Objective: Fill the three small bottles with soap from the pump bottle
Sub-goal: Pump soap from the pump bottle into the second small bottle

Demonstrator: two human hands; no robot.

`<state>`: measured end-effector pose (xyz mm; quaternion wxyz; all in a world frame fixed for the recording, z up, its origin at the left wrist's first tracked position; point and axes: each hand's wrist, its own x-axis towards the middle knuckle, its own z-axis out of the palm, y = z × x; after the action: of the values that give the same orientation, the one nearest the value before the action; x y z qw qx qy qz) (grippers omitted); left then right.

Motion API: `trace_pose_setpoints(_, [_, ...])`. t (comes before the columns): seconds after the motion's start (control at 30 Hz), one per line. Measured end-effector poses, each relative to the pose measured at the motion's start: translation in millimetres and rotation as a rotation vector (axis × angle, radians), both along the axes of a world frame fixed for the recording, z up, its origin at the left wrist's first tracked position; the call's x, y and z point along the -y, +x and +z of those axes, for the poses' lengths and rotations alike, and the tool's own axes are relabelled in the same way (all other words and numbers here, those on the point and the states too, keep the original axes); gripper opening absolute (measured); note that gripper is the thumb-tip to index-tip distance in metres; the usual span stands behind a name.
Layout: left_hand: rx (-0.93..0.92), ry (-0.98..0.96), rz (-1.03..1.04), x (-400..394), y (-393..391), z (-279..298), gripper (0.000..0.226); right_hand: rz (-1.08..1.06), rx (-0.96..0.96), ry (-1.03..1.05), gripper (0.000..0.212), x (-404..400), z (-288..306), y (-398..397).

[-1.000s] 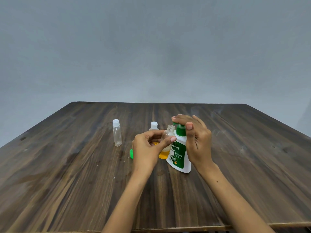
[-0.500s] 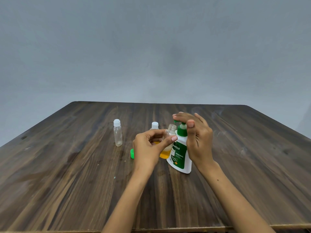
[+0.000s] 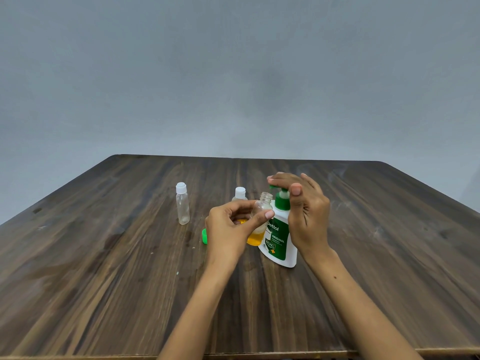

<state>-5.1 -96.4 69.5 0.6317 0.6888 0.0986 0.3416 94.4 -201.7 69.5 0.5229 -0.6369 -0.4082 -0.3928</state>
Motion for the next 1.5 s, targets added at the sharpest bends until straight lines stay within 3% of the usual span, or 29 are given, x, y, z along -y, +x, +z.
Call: trace_pose_setpoints(1.5, [0.005, 0.013, 0.003, 4.2, -2.3, 2.3, 0.023, 0.014, 0.004, -0.007, 0.067, 1.8, -1.9, -2.1])
